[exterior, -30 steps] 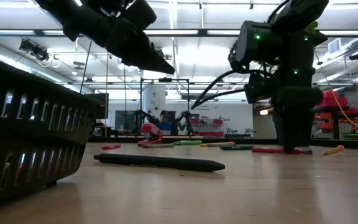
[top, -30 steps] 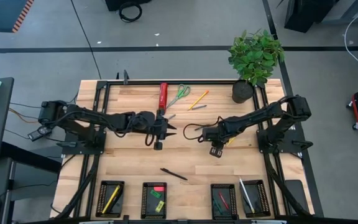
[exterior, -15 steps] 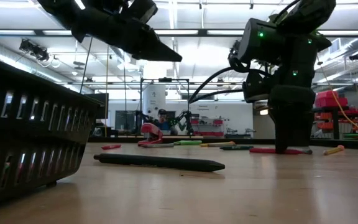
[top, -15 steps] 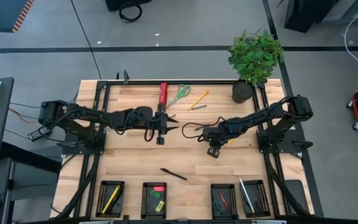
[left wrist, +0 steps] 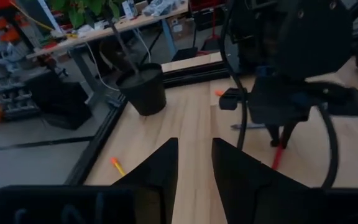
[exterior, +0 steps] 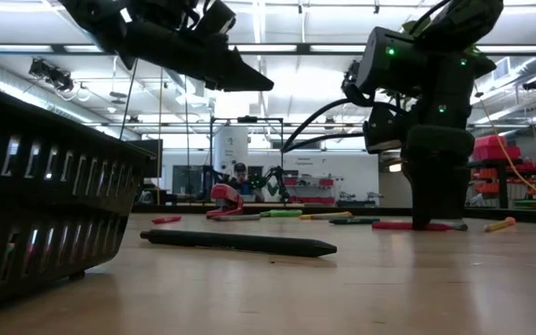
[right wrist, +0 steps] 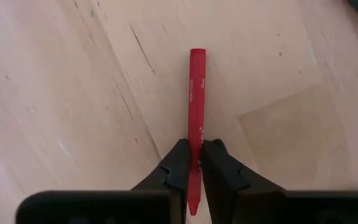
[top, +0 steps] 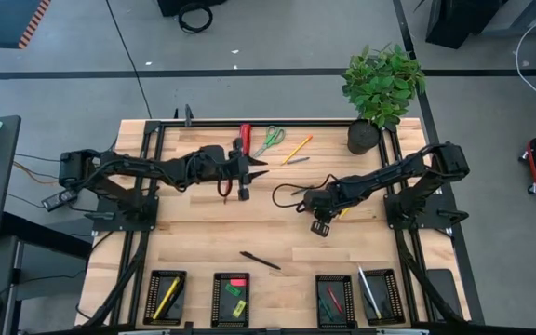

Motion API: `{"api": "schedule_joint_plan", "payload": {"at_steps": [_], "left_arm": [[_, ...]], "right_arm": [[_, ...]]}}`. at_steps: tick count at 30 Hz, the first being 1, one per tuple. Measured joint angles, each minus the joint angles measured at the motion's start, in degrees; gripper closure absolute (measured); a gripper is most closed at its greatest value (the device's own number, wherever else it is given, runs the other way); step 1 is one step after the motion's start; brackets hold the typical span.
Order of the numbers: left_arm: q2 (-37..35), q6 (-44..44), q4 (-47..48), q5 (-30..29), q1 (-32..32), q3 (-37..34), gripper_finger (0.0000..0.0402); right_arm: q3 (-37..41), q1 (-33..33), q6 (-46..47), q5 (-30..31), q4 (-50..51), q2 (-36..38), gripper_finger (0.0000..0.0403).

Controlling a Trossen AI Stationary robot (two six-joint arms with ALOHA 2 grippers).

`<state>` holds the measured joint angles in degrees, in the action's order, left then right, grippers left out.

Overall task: Sort crayons/erasers/pens/pencils in bins
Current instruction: Put the right red crayon into the middle right black bin

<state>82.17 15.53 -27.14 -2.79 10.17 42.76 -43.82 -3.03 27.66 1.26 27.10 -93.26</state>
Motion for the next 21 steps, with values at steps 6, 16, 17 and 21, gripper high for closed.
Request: {"api": "schedule_joint_plan", "payload": {"at_steps": [6,16,17,21], "left_arm": [[0.0,-4.2,1.35,0.1,-0.11,0.0,0.0294],[0.0,0.32,1.85,0.03,-0.11,0.0,0.0294],[0.0,1.69,1.53,0.0,-0.11,0.02,0.0294],[0.0,5.75,-0.89,0.04,-0.11,0.03,0.0294]], "right_arm": [[-3.65,-0.06,1.32,-1.99,3.56,0.67,0.0364],[-13.73,-5.01,13.55,-5.5,14.17,5.62,0.0364],[-14.41,-6.1,16.34,-6.59,14.73,5.79,0.0364],[-17.54,-12.56,31.25,-9.64,14.68,6.08,0.0364]]}}
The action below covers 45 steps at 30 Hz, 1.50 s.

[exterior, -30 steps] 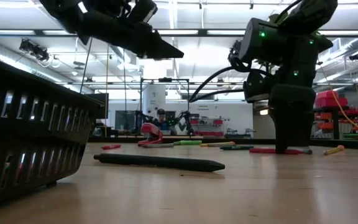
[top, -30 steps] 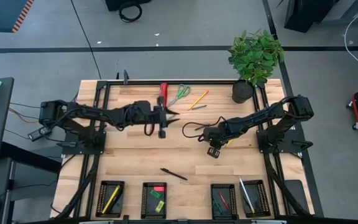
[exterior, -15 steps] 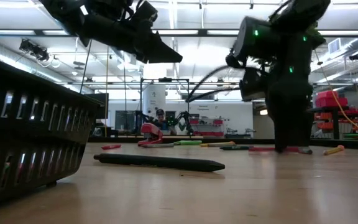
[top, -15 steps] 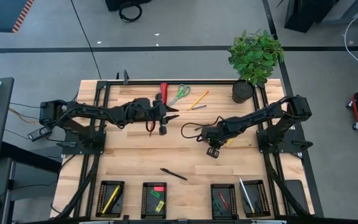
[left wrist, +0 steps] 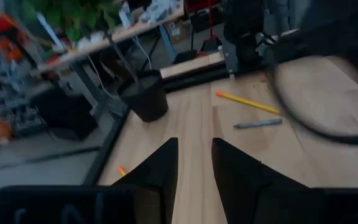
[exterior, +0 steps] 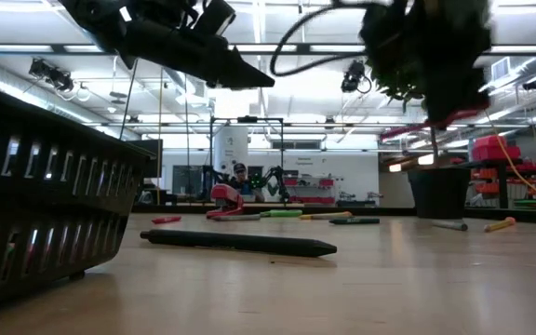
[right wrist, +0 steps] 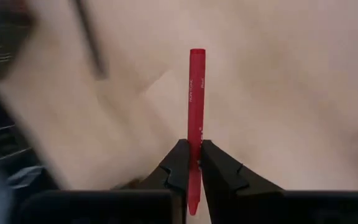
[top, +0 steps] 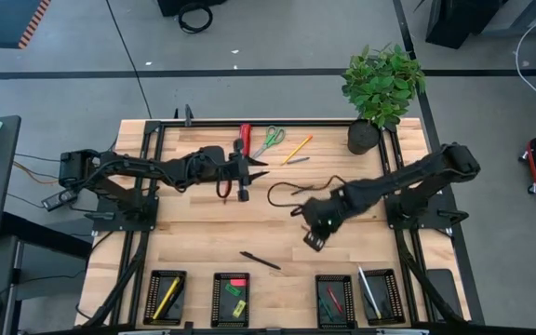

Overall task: Sort crayons/erasers/pens/pencils in bins
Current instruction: Put the right red crayon into the middle right black bin, then put the green crayon into the middle right black bin

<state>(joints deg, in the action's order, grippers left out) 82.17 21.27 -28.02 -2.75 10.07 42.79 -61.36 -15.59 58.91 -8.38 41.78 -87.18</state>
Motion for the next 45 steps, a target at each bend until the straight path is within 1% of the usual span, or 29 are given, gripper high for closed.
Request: {"api": "schedule_joint_plan", "payload": {"at_steps": [2,4,6,11,13,14,18,25,35,40,45], "left_arm": [[0.0,0.74,-1.05,-0.01,0.0,0.02,0.0294],[0.0,0.83,-1.99,0.0,0.0,0.02,0.0294],[0.0,0.86,-2.3,0.4,0.0,0.06,0.0294],[0.0,0.16,-0.96,2.07,0.0,0.06,0.0294],[0.0,0.11,0.19,2.8,0.0,0.06,0.0294],[0.0,0.09,0.56,2.97,0.0,0.06,0.0294],[0.0,-0.02,1.34,2.99,0.0,0.04,0.0294],[0.0,-0.06,2.26,3.02,0.0,0.04,0.0294],[0.0,0.17,3.35,3.04,0.0,0.04,0.0294],[0.0,-0.87,-0.3,3.02,-0.57,0.02,0.0294],[0.0,-2.01,-2.55,3.15,-2.18,0.02,0.0294]], "right_arm": [[-1.4,-4.31,8.55,-0.07,0.07,-0.22,0.0365],[-2.67,-8.82,18.12,1.32,-0.37,-0.35,0.0365],[-3.61,-13.6,28.09,4.31,-0.62,-0.35,0.0365],[-4.13,-25.87,52.64,15.18,-5.08,-0.91,0.0365],[-4.15,-29.9,59.77,17.55,-6.12,-2.21,0.0365],[-4.15,-31.4,61.77,17.71,-6.61,-3.13,0.0365],[-4.13,-34.2,61.72,17.73,-9.92,-6.52,0.0365],[-4.13,-33.94,61.11,17.69,-10.83,-11.41,0.0365],[-4.13,-33.95,61.16,15.39,-10.64,-16.68,0.036],[-4.11,-33.95,60.88,13.88,-10.88,-17.66,0.0335],[-4.11,-33.95,57.37,13.9,-10.14,-16.0,0.0283]]}}
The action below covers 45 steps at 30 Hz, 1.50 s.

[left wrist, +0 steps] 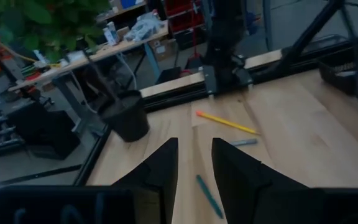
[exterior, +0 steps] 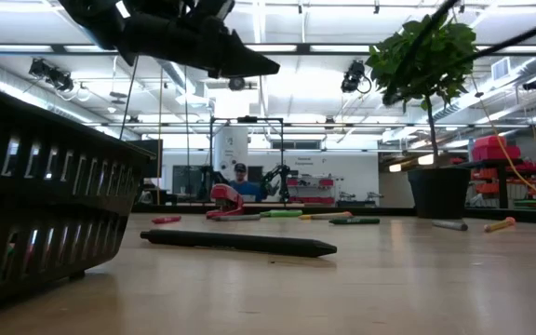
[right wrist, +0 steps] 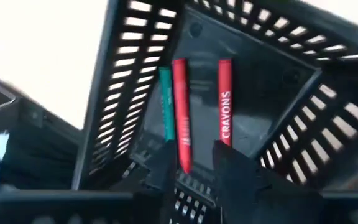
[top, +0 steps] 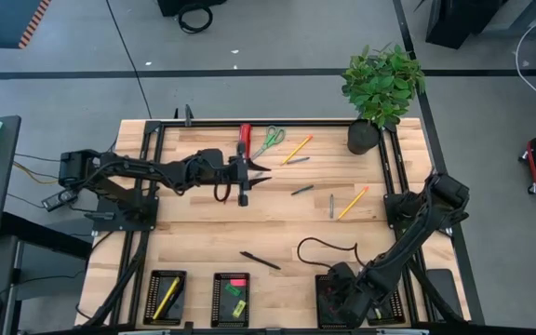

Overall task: Sort crayons/erasers/pens/pencils in bins
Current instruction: Put the green crayon into the middle right black bin

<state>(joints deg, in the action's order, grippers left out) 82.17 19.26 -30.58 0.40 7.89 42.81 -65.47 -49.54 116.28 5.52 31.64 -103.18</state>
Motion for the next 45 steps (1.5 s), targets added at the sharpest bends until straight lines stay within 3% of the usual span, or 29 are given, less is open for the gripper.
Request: {"api": "schedule_joint_plan", "payload": {"at_steps": [5,10,14,17,20,25,35,41,45], "left_arm": [[0.0,2.73,0.02,-0.02,-0.69,0.0,0.0294],[0.0,3.91,-0.34,-0.02,-0.42,-0.02,0.0294],[1.04,4.05,-1.39,0.43,0.08,-0.03,0.0294],[2.29,3.2,-2.92,0.93,0.64,-0.04,0.0294],[3.75,2.45,-2.45,0.94,0.95,-0.04,0.0294],[5.42,-1.39,-1.93,1.03,0.67,-0.07,0.0294],[5.7,-2.16,6.04,1.03,0.18,-0.07,0.0294],[6.69,-4.78,6.75,1.12,3.3,-0.05,0.0295],[8.13,-5.82,6.86,4.67,5.72,-0.08,0.0298]], "right_arm": [[0.0,0.0,-0.34,-0.02,2.85,3.79,0.0238],[0.0,1.48,1.0,0.38,7.96,10.78,0.0224],[0.0,4.83,-2.76,7.89,11.5,15.96,0.0226],[0.0,8.44,-9.31,14.68,15.97,17.93,0.0228],[0.0,13.27,-16.89,17.12,21.73,18.17,0.0229],[1.33,21.77,-32.73,17.11,25.44,16.74,0.0229],[3.28,35.78,-58.11,16.61,22.62,15.63,0.0229],[3.3,44.03,-71.23,10.83,21.55,15.65,0.0229],[3.3,47.95,-79.24,9.3,20.15,15.65,0.0229]]}}
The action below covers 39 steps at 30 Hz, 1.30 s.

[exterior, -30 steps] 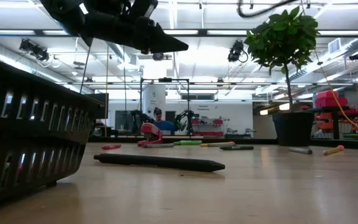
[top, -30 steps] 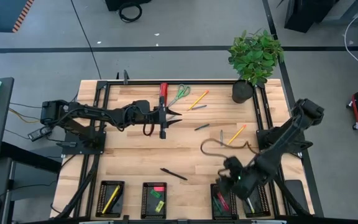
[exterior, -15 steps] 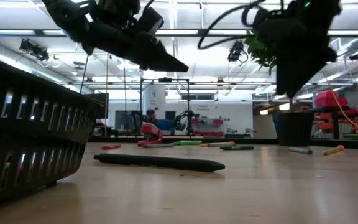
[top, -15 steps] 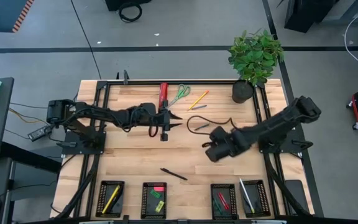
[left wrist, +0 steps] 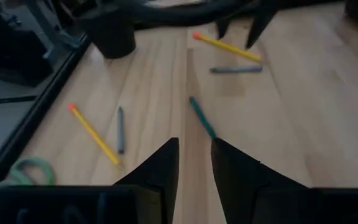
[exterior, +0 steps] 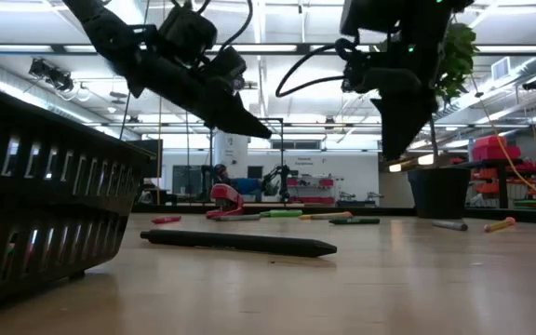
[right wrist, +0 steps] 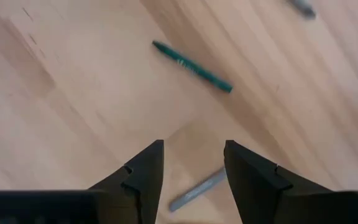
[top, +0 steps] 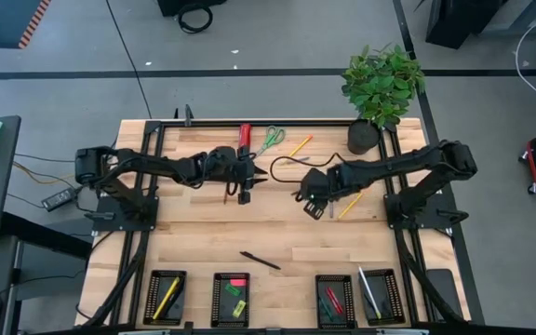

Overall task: Sort crayons/erasers/pens/pencils in bins
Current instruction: Put the green crayon into the middle right black bin

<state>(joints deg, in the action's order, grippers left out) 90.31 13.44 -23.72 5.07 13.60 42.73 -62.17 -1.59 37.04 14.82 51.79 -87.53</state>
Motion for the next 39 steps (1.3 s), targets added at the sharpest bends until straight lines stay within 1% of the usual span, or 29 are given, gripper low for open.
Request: {"api": "schedule_joint_plan", "payload": {"at_steps": [4,9,14,19,23,30,34,39], "left_arm": [[2.29,-0.84,-0.96,2.72,1.75,0.08,0.0301],[4.14,-0.9,-2.32,2.69,3.14,0.06,0.0299],[4.63,-0.89,-2.63,2.78,4.11,0.04,0.0299],[4.63,-1.23,-2.46,2.68,4.66,0.04,0.0299],[4.63,-1.26,-1.95,2.69,4.62,0.04,0.03],[4.63,-1.28,-0.99,2.7,4.62,0.04,0.0302],[4.63,-1.28,-0.96,2.7,4.62,0.04,0.0302],[4.63,-1.28,-0.97,2.7,4.62,0.04,0.0305]], "right_arm": [[0.0,3.4,-9.36,-0.37,-3.98,0.0,0.0229],[0.02,7.31,-21.63,-5.42,-10.22,-1.38,0.0229],[0.04,10.12,-33.18,-10.38,-12.76,-6.34,0.0229],[0.04,12.02,-39.95,-10.85,-14.28,-11.65,0.0229],[0.04,13.58,-43.02,-11.95,-14.81,-14.24,0.0229],[0.04,15.42,-43.87,-15.08,-15.47,-15.77,0.0235],[0.04,15.42,-44.79,-15.18,-15.55,-16.0,0.0259],[0.04,15.33,-44.81,-15.46,-15.54,-16.0,0.0311]]}}
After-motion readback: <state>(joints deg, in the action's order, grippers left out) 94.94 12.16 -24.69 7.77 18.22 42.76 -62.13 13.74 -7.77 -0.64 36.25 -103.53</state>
